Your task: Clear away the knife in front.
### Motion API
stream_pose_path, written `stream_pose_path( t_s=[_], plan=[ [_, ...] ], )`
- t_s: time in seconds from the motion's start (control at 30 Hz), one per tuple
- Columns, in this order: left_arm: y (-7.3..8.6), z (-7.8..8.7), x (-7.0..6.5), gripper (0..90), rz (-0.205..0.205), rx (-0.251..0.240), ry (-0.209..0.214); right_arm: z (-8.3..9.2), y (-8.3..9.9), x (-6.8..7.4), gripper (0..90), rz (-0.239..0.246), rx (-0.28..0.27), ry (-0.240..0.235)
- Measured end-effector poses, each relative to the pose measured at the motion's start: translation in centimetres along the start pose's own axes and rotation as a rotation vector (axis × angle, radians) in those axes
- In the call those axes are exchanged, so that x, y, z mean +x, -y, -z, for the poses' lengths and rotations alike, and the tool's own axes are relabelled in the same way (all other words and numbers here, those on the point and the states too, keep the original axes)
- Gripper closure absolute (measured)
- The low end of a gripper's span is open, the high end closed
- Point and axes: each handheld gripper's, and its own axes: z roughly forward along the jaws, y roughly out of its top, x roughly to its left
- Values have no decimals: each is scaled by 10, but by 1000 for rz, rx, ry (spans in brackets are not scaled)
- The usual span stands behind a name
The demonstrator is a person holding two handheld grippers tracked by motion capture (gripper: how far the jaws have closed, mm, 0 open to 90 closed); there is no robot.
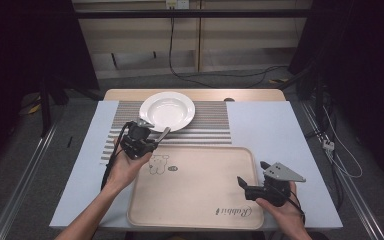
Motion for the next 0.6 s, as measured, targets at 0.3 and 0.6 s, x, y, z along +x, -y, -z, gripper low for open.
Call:
stream_pose_path(
  t_s=[0.3, 0.6],
  plan=[
    [15, 1, -17, 798, -16, 22, 19, 0, 0, 0, 66, 2, 0, -1],
    [33, -1, -30, 797, -44, 64, 23, 0, 0, 0, 66, 1, -1, -1]
  ],
)
